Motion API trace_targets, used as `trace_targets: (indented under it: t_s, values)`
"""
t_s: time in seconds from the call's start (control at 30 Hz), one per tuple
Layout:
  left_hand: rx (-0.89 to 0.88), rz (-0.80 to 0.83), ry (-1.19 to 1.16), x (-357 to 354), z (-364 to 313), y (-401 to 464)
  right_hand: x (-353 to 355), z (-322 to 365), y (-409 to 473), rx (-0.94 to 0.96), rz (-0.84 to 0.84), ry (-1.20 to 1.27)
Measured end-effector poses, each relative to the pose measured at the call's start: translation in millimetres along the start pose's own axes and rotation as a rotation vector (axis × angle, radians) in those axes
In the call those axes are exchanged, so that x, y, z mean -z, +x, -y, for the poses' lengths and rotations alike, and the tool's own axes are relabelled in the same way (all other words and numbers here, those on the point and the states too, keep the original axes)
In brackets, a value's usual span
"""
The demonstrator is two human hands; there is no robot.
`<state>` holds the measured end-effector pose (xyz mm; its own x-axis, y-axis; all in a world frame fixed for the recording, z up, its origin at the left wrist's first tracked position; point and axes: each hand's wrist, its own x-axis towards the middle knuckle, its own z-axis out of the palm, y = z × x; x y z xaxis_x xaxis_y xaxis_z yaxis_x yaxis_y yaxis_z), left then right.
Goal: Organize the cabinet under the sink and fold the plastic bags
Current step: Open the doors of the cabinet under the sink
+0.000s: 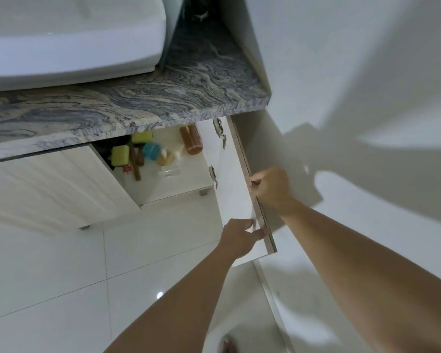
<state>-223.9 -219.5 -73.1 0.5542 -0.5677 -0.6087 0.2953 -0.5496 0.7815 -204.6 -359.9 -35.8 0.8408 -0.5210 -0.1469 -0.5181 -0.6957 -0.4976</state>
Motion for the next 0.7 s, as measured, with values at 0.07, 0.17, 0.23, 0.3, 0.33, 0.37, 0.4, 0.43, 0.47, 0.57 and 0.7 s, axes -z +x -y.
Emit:
trace_targets:
  t_s: [0.07, 0.17, 0.23, 0.3, 0.33, 0.37, 0.4, 0.43, 0.47, 0.57, 0.7]
  values:
    - [-0.026, -0.016, -0.003, -19, -8, 4, 13, -10, 5, 0.074, 0.044, -0.057]
    - [-0.044, -0.046, 0.005, -40, -16, 9, 29, -17, 8, 0.104, 0.083, -0.094]
    - [-0.043, -0.071, 0.002, -48, -19, 11, 33, -21, 9, 0.109, 0.093, -0.110]
    - [-0.045, -0.077, 0.009, -52, -21, 14, 35, -24, 11, 0.115, 0.099, -0.151]
    - [-0.048, -0.072, 0.010, -53, -21, 16, 35, -26, 12, 0.118, 0.097, -0.179]
    - [-0.045, -0.065, 0.014, -53, -21, 16, 35, -28, 13, 0.116, 0.086, -0.175]
    - [-0.045, -0.055, 0.019, -53, -21, 16, 36, -30, 13, 0.133, 0.076, -0.180]
    - [-0.048, -0.046, 0.035, -53, -22, 15, 39, -30, 12, 0.149, 0.074, -0.181]
    - [-0.052, -0.040, 0.062, -51, -21, 16, 42, -30, 11, 0.168, 0.073, -0.196]
    - [-0.041, -0.055, 0.138, -40, -21, 13, 44, -35, 11, 0.164, 0.043, -0.262]
    - [0.010, -0.118, 0.197, -9, -18, 8, 46, -29, 5, 0.070, 0.057, -0.374]
